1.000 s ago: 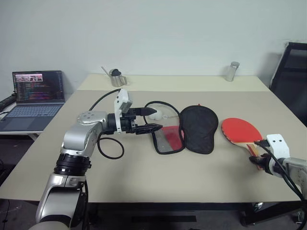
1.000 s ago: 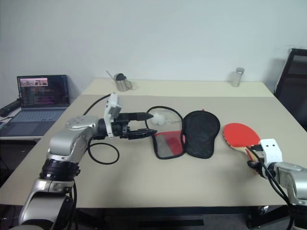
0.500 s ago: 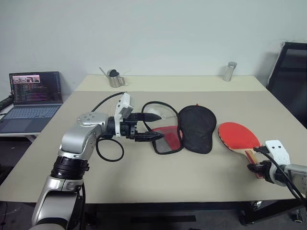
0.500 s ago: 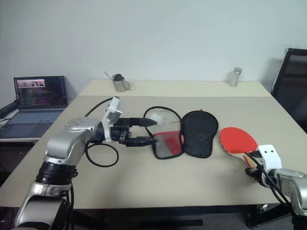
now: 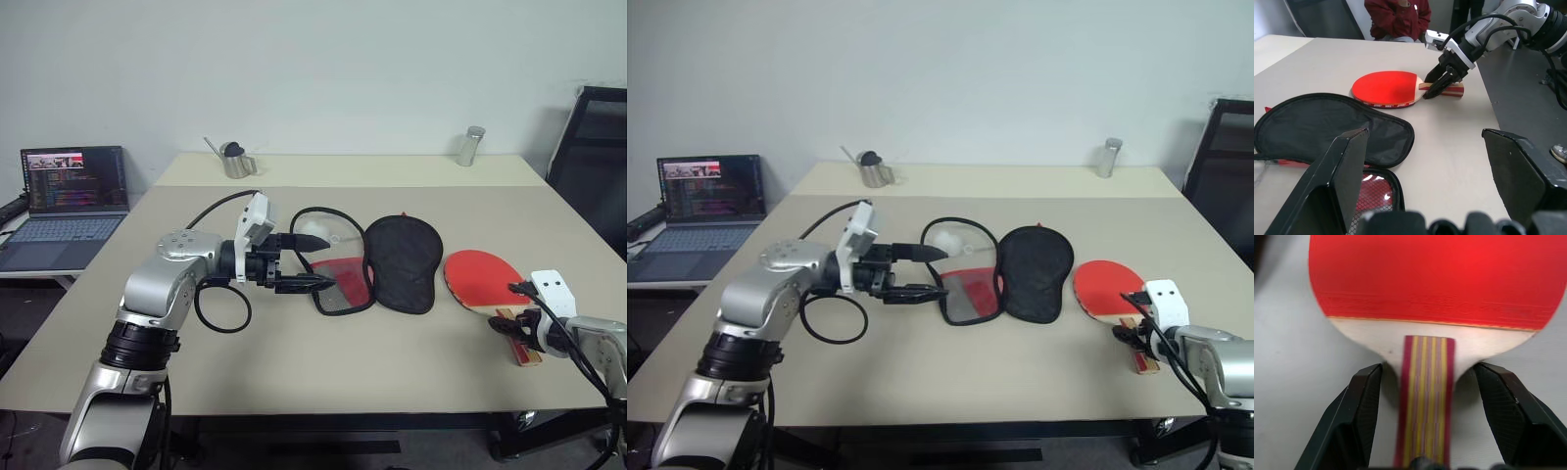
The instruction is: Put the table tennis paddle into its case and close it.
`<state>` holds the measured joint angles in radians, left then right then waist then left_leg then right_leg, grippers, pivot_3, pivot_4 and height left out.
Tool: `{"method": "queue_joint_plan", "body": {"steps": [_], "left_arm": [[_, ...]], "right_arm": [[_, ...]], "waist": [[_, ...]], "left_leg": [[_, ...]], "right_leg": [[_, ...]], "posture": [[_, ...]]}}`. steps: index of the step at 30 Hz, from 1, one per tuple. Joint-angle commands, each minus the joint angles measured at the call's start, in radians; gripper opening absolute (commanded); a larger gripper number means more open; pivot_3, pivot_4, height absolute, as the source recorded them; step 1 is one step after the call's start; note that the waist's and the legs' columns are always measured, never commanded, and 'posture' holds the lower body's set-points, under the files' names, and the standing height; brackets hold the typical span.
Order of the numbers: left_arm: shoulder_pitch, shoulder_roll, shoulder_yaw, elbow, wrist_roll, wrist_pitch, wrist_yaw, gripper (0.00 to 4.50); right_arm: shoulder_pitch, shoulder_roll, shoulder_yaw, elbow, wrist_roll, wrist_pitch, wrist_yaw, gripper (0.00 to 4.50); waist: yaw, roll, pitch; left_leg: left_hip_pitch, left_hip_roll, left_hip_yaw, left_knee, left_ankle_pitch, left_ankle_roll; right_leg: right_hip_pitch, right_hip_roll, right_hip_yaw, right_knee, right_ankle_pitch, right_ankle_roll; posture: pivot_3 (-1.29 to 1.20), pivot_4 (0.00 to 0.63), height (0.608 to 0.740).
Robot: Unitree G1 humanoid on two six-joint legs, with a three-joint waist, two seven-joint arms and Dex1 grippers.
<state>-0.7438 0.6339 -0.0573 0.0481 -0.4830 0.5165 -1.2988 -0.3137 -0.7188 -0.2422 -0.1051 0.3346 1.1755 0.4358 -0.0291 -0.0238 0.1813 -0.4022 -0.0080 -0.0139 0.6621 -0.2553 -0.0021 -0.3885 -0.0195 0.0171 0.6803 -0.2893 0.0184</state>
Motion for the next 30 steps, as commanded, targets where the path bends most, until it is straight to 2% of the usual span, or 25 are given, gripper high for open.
{"method": "queue_joint_plan", "body": {"steps": [1, 3, 5, 8, 16, 23, 27, 30], "left_arm": [[0.001, 0.015, 0.011, -0.034, -0.003, -0.010, 0.002, 4.08], [0.003, 0.018, 0.013, -0.033, -0.002, -0.012, 0.003, 4.08], [0.006, 0.022, 0.017, -0.031, 0.002, -0.016, 0.007, 4.08], [0.011, 0.029, 0.022, -0.027, 0.005, -0.021, 0.011, 4.08], [0.077, 0.069, 0.047, -0.086, -0.014, -0.008, 0.024, 4.08], [0.135, 0.098, 0.073, -0.124, -0.027, 0.007, 0.054, 4.08], [0.149, 0.109, 0.079, -0.134, -0.032, 0.008, 0.058, 4.08], [0.151, 0.112, 0.081, -0.140, -0.036, 0.008, 0.061, 4.08]], "right_arm": [[0.004, -0.002, -0.007, 0.004, -0.009, -0.004, -0.012, 3.06], [0.005, 0.009, -0.014, 0.013, -0.012, -0.003, -0.027, 2.66], [-0.002, 0.023, -0.030, 0.023, -0.013, -0.003, -0.043, 1.92], [-0.013, 0.036, -0.044, 0.032, -0.014, -0.009, -0.063, 1.12], [-0.097, 0.025, -0.135, 0.051, -0.011, -0.014, -0.115, 1.11], [-0.229, 0.023, -0.146, -0.064, 0.030, 0.083, -0.141, 1.11], [-0.303, 0.120, -0.128, -0.172, 0.055, 0.189, -0.182, 1.11], [-0.345, 0.252, -0.108, -0.241, 0.057, 0.249, -0.240, 1.11]], "waist": [[0.000, 0.000, 0.000], [0.000, 0.000, 0.000], [0.000, 0.000, 0.000], [0.000, 0.000, 0.000], [-0.001, 0.000, 0.000], [-0.004, 0.002, 0.001], [-0.006, 0.002, 0.001], [-0.003, 0.002, 0.001]], "left_leg": [[0.000, 0.000, 0.000, 0.000, 0.000, 0.000], [0.000, 0.000, 0.000, 0.000, 0.000, 0.000], [0.000, 0.000, 0.000, 0.000, 0.000, 0.000], [0.001, 0.000, 0.000, 0.000, 0.000, 0.000], [0.001, 0.000, 0.001, 0.002, 0.000, 0.000], [0.000, 0.000, 0.000, -0.001, 0.000, 0.000], [0.000, 0.001, 0.000, -0.001, 0.000, 0.000], [0.000, 0.001, -0.001, -0.001, 0.000, 0.000]], "right_leg": [[0.000, 0.000, 0.000, 0.000, 0.000, 0.000], [0.000, 0.000, 0.000, 0.000, 0.000, 0.000], [0.000, 0.000, 0.000, 0.000, 0.000, 0.000], [0.001, 0.000, 0.000, 0.000, 0.000, 0.000], [0.002, 0.000, 0.001, 0.000, 0.001, 0.001], [-0.001, 0.000, 0.000, 0.000, 0.001, 0.001], [-0.001, 0.000, 0.000, 0.001, 0.001, 0.001], [-0.001, 0.000, 0.000, 0.001, 0.001, 0.001]], "posture": [[0.00, 0.150, 0.740], [0.00, 0.150, 0.740], [0.00, 0.150, 0.740], [0.00, 0.150, 0.740], [0.00, 0.150, 0.740], [0.00, 0.150, 0.740], [0.00, 0.150, 0.740], [0.00, 0.150, 0.740]]}}
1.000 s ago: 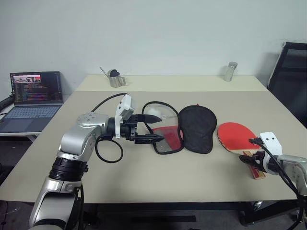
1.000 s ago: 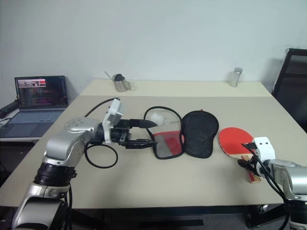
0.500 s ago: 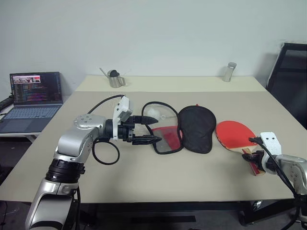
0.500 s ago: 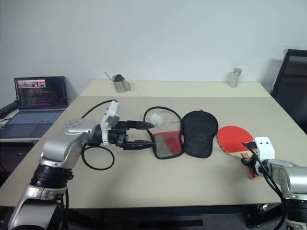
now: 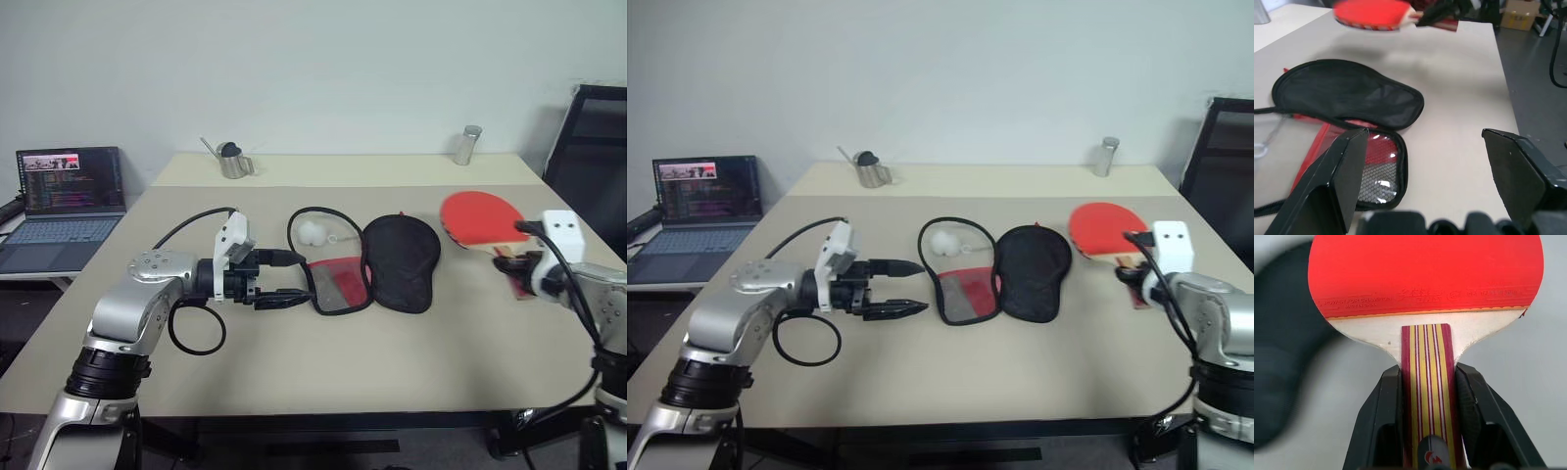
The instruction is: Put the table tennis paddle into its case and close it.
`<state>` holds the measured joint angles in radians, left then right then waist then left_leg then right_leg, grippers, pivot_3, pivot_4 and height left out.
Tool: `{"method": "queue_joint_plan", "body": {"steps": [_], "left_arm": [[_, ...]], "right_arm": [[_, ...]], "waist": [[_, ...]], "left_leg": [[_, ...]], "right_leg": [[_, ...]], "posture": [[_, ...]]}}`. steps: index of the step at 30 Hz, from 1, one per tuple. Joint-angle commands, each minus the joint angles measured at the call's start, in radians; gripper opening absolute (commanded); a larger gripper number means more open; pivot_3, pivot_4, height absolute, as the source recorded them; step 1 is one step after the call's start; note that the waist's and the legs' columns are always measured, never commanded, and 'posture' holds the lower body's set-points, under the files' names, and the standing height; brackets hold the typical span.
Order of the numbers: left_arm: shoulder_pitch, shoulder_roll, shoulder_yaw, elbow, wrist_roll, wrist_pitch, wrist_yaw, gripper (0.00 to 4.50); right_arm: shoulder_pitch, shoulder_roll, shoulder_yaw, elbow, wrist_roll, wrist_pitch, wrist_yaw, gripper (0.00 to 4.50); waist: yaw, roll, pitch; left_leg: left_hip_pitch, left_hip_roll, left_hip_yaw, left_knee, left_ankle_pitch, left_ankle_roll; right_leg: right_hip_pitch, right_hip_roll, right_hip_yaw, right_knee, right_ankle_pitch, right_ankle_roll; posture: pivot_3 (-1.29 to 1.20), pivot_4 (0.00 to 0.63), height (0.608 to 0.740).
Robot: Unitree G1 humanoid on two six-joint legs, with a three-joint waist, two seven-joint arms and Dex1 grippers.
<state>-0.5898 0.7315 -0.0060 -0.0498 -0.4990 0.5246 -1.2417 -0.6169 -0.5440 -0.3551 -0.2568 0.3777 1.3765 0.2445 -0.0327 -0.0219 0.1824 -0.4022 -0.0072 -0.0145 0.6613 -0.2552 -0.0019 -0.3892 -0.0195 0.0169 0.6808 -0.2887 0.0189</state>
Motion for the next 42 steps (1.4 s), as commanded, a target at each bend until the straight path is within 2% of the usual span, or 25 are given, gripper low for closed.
{"method": "queue_joint_plan", "body": {"steps": [1, 4, 7, 16, 27, 42], "left_arm": [[-0.004, 0.014, 0.030, -0.044, -0.025, 0.004, 0.005, 4.08], [0.006, 0.020, 0.029, -0.058, -0.034, 0.009, 0.001, 4.08], [0.006, 0.017, 0.030, -0.065, -0.037, 0.011, 0.005, 4.08], [0.009, 0.017, 0.034, -0.069, -0.035, 0.007, 0.009, 4.08], [0.003, 0.013, 0.027, -0.061, -0.023, -0.005, 0.011, 4.08], [0.002, 0.006, 0.022, -0.054, -0.020, -0.011, 0.012, 4.08]], "right_arm": [[-0.057, 0.125, 0.015, -0.100, 0.006, 0.054, -0.073, 1.11], [-0.095, 0.266, 0.030, -0.100, -0.027, 0.051, -0.152, 1.11], [-0.102, 0.343, 0.052, -0.078, -0.050, 0.017, -0.194, 1.11], [-0.106, 0.443, 0.119, 0.096, -0.120, -0.176, -0.254, 1.11], [-0.134, 0.454, 0.175, 0.375, -0.192, -0.420, -0.272, 1.11], [-0.128, 0.430, 0.184, 0.450, -0.230, -0.486, -0.294, 1.11]], "waist": [[0.001, 0.000, 0.000], [0.001, 0.000, 0.000], [0.004, 0.001, 0.000], [0.001, 0.001, 0.000], [0.000, 0.001, 0.001], [0.000, 0.001, 0.001]], "left_leg": [[0.000, 0.000, 0.000, 0.000, 0.000, 0.000], [-0.001, -0.001, 0.000, 0.000, 0.000, 0.000], [-0.002, -0.001, 0.000, 0.000, 0.000, 0.000], [-0.002, -0.001, 0.000, 0.000, 0.000, 0.000], [-0.002, -0.001, 0.000, 0.000, 0.000, 0.000], [-0.002, -0.001, 0.000, 0.000, 0.000, 0.000]], "right_leg": [[0.000, 0.000, 0.000, 0.000, 0.000, 0.000], [-0.001, -0.001, 0.000, 0.000, 0.000, 0.000], [-0.002, -0.001, 0.000, 0.000, 0.000, 0.000], [-0.002, -0.001, -0.001, 0.000, 0.000, 0.000], [-0.003, -0.001, 0.000, 0.000, 0.000, 0.000], [-0.003, -0.001, 0.000, 0.000, 0.000, 0.000]], "posture": [[0.00, 0.150, 0.740], [0.00, 0.150, 0.740], [0.00, 0.150, 0.740], [0.00, 0.150, 0.740], [0.00, 0.150, 0.740], [0.00, 0.150, 0.740]]}}
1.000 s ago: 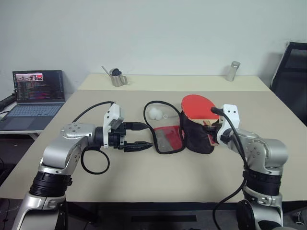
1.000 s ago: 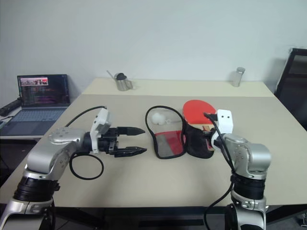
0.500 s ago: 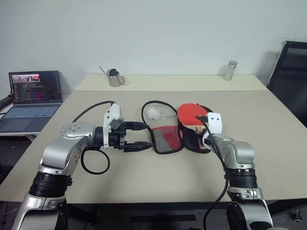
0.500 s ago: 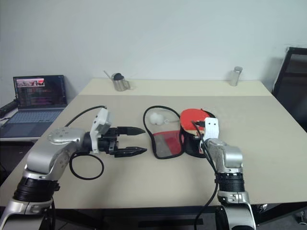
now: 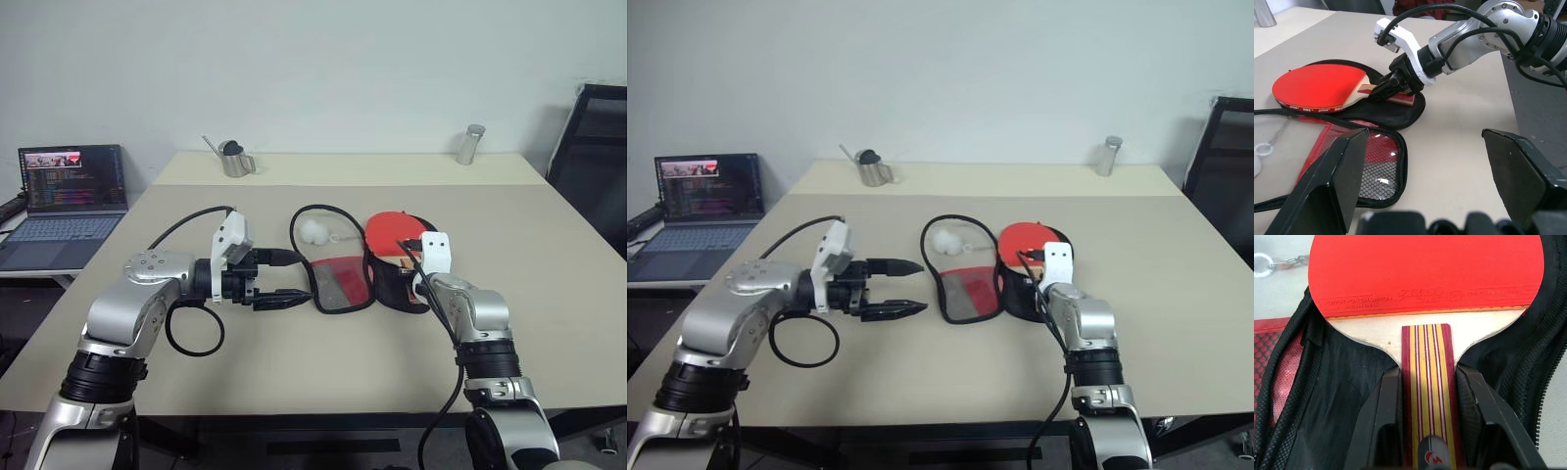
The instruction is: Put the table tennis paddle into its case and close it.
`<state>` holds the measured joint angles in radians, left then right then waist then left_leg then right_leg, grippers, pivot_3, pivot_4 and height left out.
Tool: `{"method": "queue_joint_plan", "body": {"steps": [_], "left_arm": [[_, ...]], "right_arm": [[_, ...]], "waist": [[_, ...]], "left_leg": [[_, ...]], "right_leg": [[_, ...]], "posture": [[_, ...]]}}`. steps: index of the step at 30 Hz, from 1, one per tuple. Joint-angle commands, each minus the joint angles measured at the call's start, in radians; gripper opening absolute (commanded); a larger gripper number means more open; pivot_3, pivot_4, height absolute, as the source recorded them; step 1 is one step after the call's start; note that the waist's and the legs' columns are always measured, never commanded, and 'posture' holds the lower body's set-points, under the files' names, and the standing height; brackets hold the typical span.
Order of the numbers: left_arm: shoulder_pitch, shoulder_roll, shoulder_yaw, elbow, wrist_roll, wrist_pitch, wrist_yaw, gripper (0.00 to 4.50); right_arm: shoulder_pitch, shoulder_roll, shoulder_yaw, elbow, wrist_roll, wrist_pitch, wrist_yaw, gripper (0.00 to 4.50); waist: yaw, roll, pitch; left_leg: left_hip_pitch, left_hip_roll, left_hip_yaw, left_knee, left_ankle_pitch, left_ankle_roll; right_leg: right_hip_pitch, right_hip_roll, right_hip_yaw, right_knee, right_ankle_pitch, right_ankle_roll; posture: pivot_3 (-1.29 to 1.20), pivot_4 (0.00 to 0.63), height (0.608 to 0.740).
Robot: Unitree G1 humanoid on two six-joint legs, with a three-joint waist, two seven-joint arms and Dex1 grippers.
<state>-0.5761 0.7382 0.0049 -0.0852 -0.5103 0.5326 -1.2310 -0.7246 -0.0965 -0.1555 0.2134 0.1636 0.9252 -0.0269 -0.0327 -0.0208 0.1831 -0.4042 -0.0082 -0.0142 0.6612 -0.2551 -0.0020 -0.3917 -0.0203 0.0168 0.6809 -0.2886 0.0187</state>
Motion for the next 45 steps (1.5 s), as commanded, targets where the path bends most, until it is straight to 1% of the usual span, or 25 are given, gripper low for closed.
{"method": "queue_joint_plan", "body": {"steps": [1, 9, 16, 34, 36, 37, 44, 45], "left_arm": [[-0.012, -0.001, 0.011, -0.019, -0.009, -0.019, 0.001, 4.08], [-0.011, -0.001, 0.010, -0.016, -0.008, -0.022, -0.002, 4.08], [-0.010, 0.000, 0.010, -0.013, -0.008, -0.025, -0.003, 4.08], [-0.013, -0.005, 0.007, -0.007, -0.002, -0.034, 0.005, 4.08], [-0.012, -0.006, 0.007, -0.007, 0.000, -0.034, 0.006, 4.08], [-0.012, -0.007, 0.007, -0.007, 0.000, -0.035, 0.007, 4.08], [-0.009, -0.015, 0.005, -0.008, 0.004, -0.036, 0.014, 4.08], [-0.009, -0.016, 0.005, -0.007, 0.005, -0.036, 0.015, 4.08]], "right_arm": [[-0.020, -0.019, -0.017, -0.023, -0.016, -0.033, -0.023, 1.11], [-0.003, -0.019, -0.010, -0.057, -0.018, -0.015, -0.027, 1.11], [0.035, -0.011, -0.006, -0.134, -0.013, 0.027, -0.037, 1.11], [0.008, 0.023, 0.016, -0.075, -0.020, 0.010, -0.032, 1.11], [0.005, 0.029, 0.006, -0.077, -0.016, 0.010, -0.037, 1.85], [0.003, 0.033, 0.004, -0.082, -0.013, 0.012, -0.036, 2.03], [-0.006, 0.051, -0.009, -0.112, 0.004, 0.065, -0.039, 4.44], [-0.005, 0.050, -0.014, -0.122, 0.010, 0.079, -0.036, 4.44]], "waist": [[0.000, 0.000, 0.000], [0.000, 0.000, 0.000], [0.000, 0.000, 0.000], [0.000, 0.000, 0.000], [0.000, 0.000, 0.000], [0.000, 0.000, 0.000], [0.000, 0.000, 0.000], [0.000, 0.000, 0.000]], "left_leg": [[0.000, 0.000, 0.000, 0.000, 0.000, 0.000], [0.000, 0.000, 0.000, 0.000, 0.000, 0.000], [0.000, 0.000, 0.000, 0.000, 0.000, 0.000], [0.000, 0.000, 0.000, 0.000, 0.000, 0.000], [0.000, 0.000, 0.000, 0.000, 0.000, 0.000], [0.000, 0.000, 0.000, 0.000, 0.000, 0.000], [0.000, 0.000, 0.000, 0.000, 0.000, 0.000], [0.000, 0.000, 0.000, 0.000, 0.000, 0.000]], "right_leg": [[0.000, 0.000, 0.000, 0.000, 0.000, 0.000], [0.000, 0.000, 0.000, 0.000, 0.000, 0.000], [0.000, 0.000, 0.000, 0.000, 0.000, 0.000], [0.000, 0.000, 0.000, 0.000, 0.000, 0.000], [0.000, 0.000, 0.000, 0.000, 0.000, 0.000], [0.000, 0.000, 0.000, 0.000, 0.000, 0.000], [0.000, 0.000, 0.000, 0.000, 0.000, 0.000], [0.000, 0.000, 0.000, 0.000, 0.000, 0.000]], "posture": [[0.00, 0.150, 0.740], [0.00, 0.150, 0.740], [0.00, 0.150, 0.740], [0.00, 0.150, 0.740], [0.00, 0.150, 0.740], [0.00, 0.150, 0.740], [0.00, 0.150, 0.740], [0.00, 0.150, 0.740]]}}
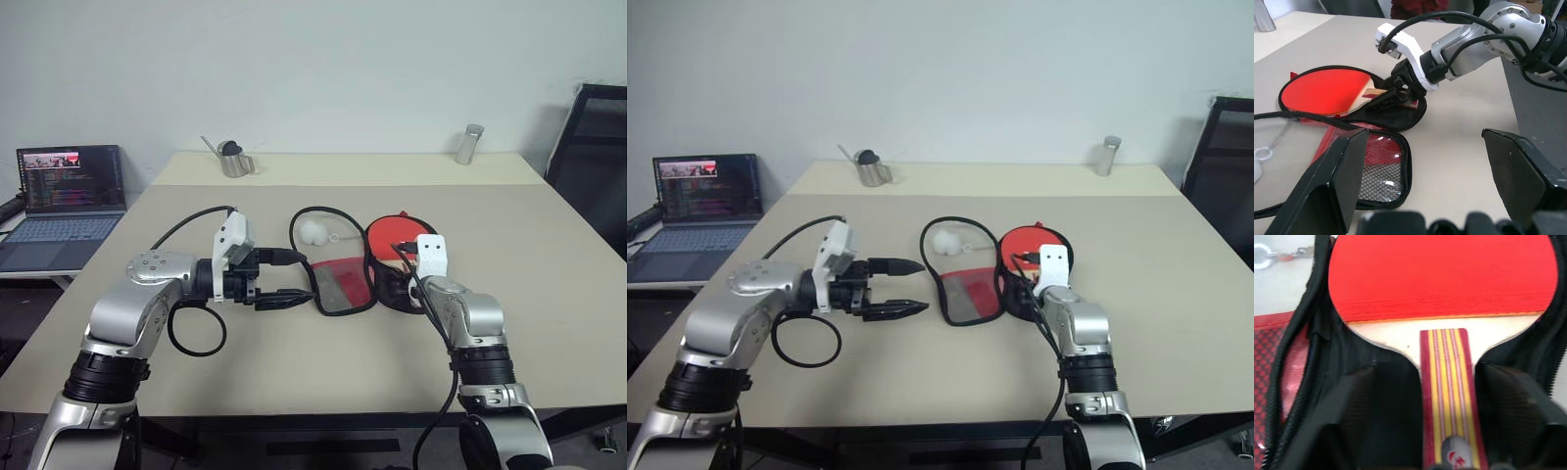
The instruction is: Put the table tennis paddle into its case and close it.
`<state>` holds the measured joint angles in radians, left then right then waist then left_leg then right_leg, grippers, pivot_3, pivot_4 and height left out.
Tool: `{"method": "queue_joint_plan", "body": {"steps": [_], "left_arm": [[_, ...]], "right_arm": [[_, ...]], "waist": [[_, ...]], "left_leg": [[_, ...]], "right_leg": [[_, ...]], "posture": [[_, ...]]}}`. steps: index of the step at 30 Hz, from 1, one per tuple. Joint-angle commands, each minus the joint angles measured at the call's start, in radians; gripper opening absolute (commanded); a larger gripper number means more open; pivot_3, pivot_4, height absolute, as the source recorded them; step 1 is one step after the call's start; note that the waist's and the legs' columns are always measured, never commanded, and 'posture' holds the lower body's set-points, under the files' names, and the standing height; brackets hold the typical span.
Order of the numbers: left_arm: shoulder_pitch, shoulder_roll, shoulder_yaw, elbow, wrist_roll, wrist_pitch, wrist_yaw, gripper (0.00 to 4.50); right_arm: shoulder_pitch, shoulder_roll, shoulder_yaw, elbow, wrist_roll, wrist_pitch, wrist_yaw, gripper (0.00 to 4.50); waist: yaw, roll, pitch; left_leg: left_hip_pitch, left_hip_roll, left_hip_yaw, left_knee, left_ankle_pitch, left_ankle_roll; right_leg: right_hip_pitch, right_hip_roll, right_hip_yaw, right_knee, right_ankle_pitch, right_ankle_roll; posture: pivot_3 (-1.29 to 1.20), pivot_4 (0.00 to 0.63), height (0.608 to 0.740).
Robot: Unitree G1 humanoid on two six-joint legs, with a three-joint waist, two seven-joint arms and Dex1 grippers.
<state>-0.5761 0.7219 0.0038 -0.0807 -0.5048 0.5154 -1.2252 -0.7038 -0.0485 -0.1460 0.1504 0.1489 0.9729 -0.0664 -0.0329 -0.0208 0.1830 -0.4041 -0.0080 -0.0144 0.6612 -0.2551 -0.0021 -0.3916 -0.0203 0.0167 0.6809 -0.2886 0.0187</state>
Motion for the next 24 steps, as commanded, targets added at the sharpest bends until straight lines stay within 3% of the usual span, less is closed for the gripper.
{"method": "queue_joint_plan", "body": {"steps": [1, 12, 17, 24], "left_arm": [[-0.008, -0.001, 0.007, -0.012, 0.001, -0.019, 0.010, 4.08], [0.010, -0.025, 0.037, 0.028, 0.013, -0.022, 0.092, 4.08], [0.004, -0.037, 0.062, 0.152, 0.088, -0.056, 0.219, 4.08], [-0.057, -0.045, 0.013, 0.377, 0.236, -0.173, 0.294, 4.08]], "right_arm": [[-0.025, 0.002, -0.027, -0.067, 0.029, 0.042, 0.005, 4.44], [0.025, -0.058, -0.073, -0.314, 0.130, 0.216, 0.091, 4.44], [0.118, -0.329, -0.008, -0.580, 0.251, 0.195, 0.376, 4.44], [0.182, -0.634, -0.065, -0.678, 0.361, -0.012, 0.719, 4.44]], "waist": [[0.000, 0.000, 0.000], [0.001, 0.000, 0.000], [0.007, 0.001, 0.001], [0.003, 0.001, 0.001]], "left_leg": [[0.000, 0.000, 0.000, 0.000, 0.000, 0.000], [0.000, 0.000, 0.000, 0.000, 0.000, 0.000], [-0.001, 0.000, -0.001, 0.000, 0.000, 0.000], [-0.001, 0.000, -0.001, 0.001, 0.000, 0.000]], "right_leg": [[0.000, 0.000, 0.000, 0.000, 0.000, 0.000], [0.000, 0.000, 0.000, 0.000, 0.000, 0.000], [0.000, 0.000, -0.001, -0.001, 0.000, 0.000], [0.001, 0.000, -0.002, -0.001, 0.000, 0.000]], "posture": [[0.00, 0.150, 0.740], [0.00, 0.150, 0.740], [0.00, 0.150, 0.740], [0.00, 0.150, 0.740]]}}
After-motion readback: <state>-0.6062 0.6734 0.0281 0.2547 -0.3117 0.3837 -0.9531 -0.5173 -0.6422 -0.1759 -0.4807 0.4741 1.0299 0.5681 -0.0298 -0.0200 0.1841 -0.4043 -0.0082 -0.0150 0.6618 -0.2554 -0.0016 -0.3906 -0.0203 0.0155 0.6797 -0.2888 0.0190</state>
